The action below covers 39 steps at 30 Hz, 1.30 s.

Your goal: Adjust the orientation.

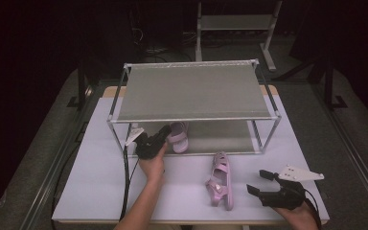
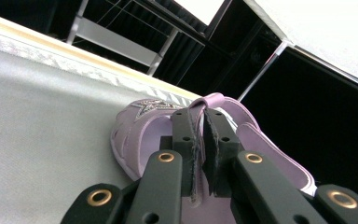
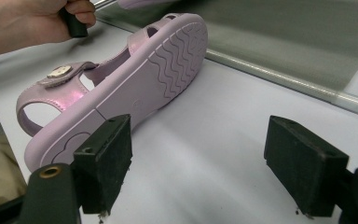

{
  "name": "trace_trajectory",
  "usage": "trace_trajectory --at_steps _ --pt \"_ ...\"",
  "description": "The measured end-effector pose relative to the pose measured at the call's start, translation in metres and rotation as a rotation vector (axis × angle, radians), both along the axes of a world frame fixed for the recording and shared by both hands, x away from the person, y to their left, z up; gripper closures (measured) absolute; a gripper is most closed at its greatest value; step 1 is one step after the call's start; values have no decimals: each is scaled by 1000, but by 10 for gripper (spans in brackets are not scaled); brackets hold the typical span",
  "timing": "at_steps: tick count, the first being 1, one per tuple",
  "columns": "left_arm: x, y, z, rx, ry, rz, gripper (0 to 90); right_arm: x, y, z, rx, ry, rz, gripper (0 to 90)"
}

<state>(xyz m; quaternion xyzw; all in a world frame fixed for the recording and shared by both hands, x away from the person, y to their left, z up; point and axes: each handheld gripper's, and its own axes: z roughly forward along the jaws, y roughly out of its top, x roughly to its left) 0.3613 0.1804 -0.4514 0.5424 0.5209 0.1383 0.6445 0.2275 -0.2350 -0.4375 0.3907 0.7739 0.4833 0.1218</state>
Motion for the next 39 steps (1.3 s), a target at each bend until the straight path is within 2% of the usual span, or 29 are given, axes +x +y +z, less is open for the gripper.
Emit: trace_trajectory --at_steps 1,2,3,4,6,10,12,15,19,23,28,31,39 --pt "0 -1 1 15 -5 -9 841 0 0 0 -1 0 1 229" --pt "1 -2 3 53 -14 -21 841 0 0 0 0 0 2 229" --pt "2 -4 4 64 -14 -25 841 0 0 0 -1 1 2 229" --pt "4 -4 5 52 -10 -22 841 0 1 0 -2 2 5 229" --pt "6 -5 4 60 -6 -1 842 1 1 0 -2 0 7 229" --pt "7 -7 1 76 -10 -18 842 -1 0 0 0 -8 5 229" --pt "6 -9 2 97 -30 -15 843 -1 -1 0 0 -4 4 229" --pt "7 -11 3 91 -50 -8 843 -1 -1 0 2 -8 3 230" --pt "10 -11 5 120 -54 -8 843 -1 0 1 -1 -5 7 229" --pt "12 -13 1 127 -28 -21 842 -1 0 0 -1 -3 7 229" --pt "9 -19 -1 170 -19 -52 838 -1 -1 0 1 -5 8 229" --pt "9 -18 -1 165 -12 -56 837 -2 0 1 0 -9 11 229" --pt "8 -16 -1 192 -7 -67 829 -3 0 1 -2 -7 17 230"
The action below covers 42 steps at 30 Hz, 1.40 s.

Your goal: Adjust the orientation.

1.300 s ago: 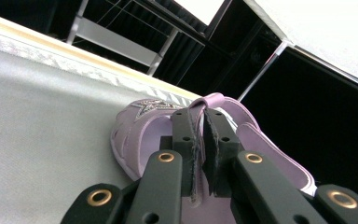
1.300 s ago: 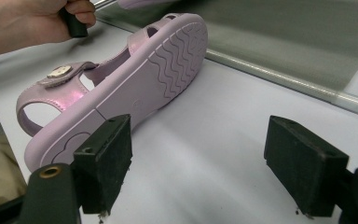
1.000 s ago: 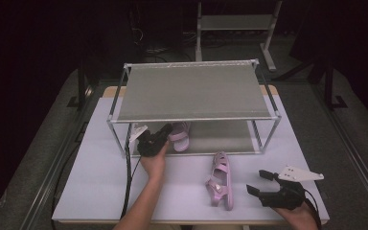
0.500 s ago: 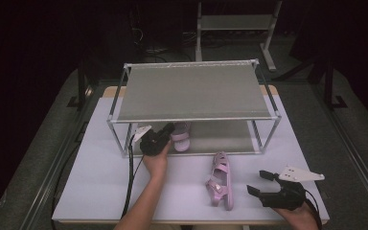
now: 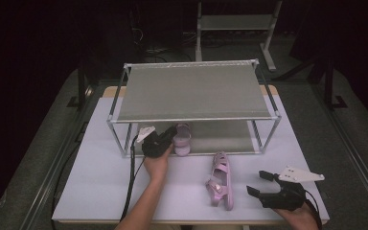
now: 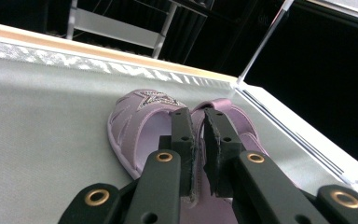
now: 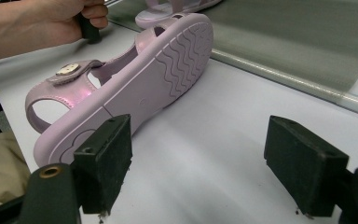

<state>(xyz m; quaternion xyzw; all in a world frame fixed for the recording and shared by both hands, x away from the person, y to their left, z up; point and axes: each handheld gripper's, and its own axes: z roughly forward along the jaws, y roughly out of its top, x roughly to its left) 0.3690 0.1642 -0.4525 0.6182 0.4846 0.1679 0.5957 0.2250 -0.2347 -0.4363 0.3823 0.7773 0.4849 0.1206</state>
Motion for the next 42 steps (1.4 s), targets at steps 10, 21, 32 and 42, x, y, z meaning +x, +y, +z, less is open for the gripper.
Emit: trace_trajectory --at_steps 10,21,32,42 --pt "-8 7 4 -20 0 -19 751 0 1 0 -1 4 1 229" --pt "-30 14 6 -44 4 -47 731 0 3 1 -6 2 5 229" --pt "-54 21 10 -62 15 -95 730 0 3 1 -5 -1 2 229" --pt "-71 31 16 -55 23 -145 688 -1 5 3 14 7 16 304"
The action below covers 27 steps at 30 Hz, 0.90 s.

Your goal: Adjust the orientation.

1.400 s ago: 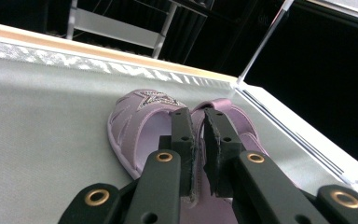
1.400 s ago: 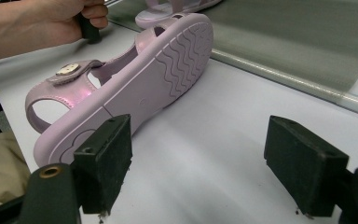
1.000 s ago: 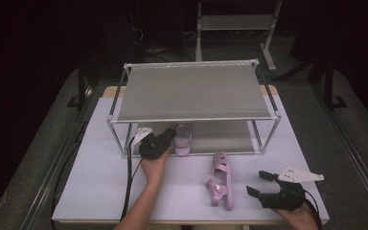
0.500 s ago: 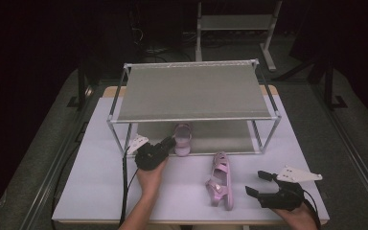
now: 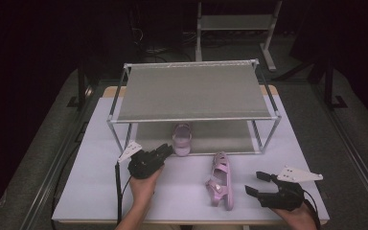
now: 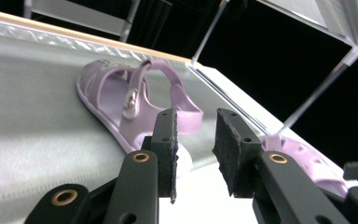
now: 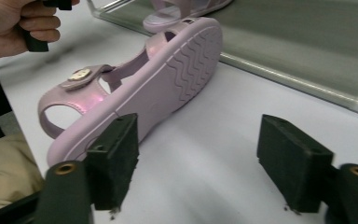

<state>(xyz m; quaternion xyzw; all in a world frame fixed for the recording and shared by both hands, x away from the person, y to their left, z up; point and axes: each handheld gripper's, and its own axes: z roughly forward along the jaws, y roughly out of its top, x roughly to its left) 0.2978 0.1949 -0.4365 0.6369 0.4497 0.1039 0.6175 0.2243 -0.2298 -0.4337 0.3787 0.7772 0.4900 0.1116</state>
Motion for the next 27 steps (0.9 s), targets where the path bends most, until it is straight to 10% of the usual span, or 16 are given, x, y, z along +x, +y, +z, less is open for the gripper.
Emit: trace_trajectory --at_steps 19,27 --pt "-30 26 15 17 -34 -121 570 1 9 7 39 45 35 492" --pt "-40 45 15 32 -25 -148 513 2 27 17 -19 39 57 615"
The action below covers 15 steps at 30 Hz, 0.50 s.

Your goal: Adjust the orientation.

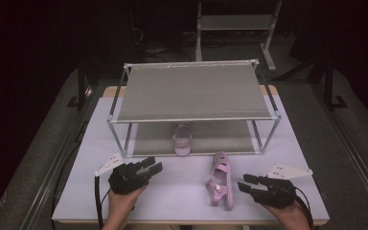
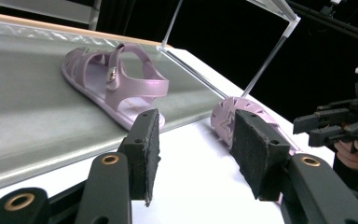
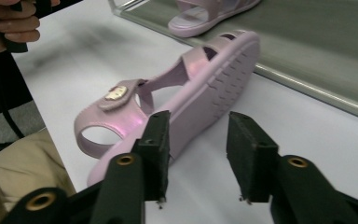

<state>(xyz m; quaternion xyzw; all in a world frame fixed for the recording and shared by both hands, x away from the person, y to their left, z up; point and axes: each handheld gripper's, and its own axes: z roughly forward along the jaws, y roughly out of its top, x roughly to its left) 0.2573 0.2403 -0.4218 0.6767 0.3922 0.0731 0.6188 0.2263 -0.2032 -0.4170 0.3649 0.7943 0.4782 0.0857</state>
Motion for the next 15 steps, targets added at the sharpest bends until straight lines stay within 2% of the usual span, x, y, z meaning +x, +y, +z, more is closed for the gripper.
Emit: trace_trajectory --at_steps 7,10,15 --pt "-8 10 1 -23 -12 -2 470 4 18 4 -38 -7 31 730" --pt "-10 12 2 -6 -32 -3 462 4 23 8 -33 -25 36 750" --pt "-11 13 2 -4 -49 1 449 3 32 12 -32 -40 55 750"
